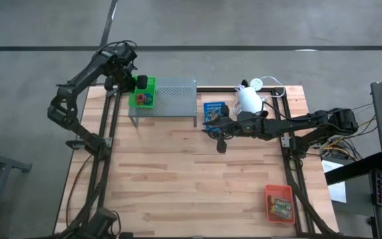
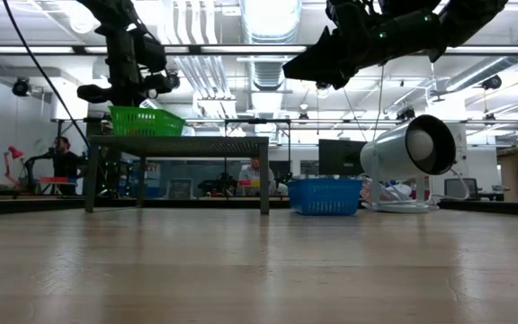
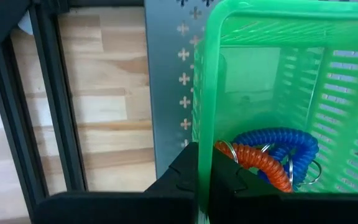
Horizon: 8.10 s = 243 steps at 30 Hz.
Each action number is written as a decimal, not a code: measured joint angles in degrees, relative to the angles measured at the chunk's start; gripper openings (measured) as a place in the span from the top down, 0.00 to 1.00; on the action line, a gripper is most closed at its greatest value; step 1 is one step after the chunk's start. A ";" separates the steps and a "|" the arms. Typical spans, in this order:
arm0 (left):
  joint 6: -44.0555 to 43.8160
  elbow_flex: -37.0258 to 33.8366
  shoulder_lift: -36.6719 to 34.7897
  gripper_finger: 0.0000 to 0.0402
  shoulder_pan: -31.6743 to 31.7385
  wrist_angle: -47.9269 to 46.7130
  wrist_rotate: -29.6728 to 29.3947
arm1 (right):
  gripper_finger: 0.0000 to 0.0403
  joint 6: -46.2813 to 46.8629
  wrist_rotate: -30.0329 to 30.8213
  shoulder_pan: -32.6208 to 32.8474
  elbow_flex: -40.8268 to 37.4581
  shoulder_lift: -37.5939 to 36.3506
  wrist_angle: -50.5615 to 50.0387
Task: Pick & Place Office Desk Supplies
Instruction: Put the green bin on the shelf, then put the blue bin on the shelf
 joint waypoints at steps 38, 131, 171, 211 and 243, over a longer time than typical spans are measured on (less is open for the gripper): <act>0.14 -4.73 -0.31 0.63 2.08 1.65 1.52 | 0.68 0.00 0.00 0.00 0.01 0.00 0.00; -20.27 -20.67 -39.32 0.62 -119.90 4.21 -81.39 | 0.68 0.00 0.02 -0.02 0.00 0.00 0.00; -20.38 -20.67 -39.19 0.62 -119.86 4.21 -79.73 | 0.68 1.81 5.99 0.09 0.00 -1.18 1.31; -20.29 -20.67 -39.21 0.62 -119.86 4.23 -79.71 | 0.68 -5.94 -9.98 -12.48 38.43 27.36 -79.73; -20.35 -20.67 -39.21 0.62 -119.88 4.23 -79.72 | 0.91 -5.96 -4.30 -12.04 32.07 27.76 -69.72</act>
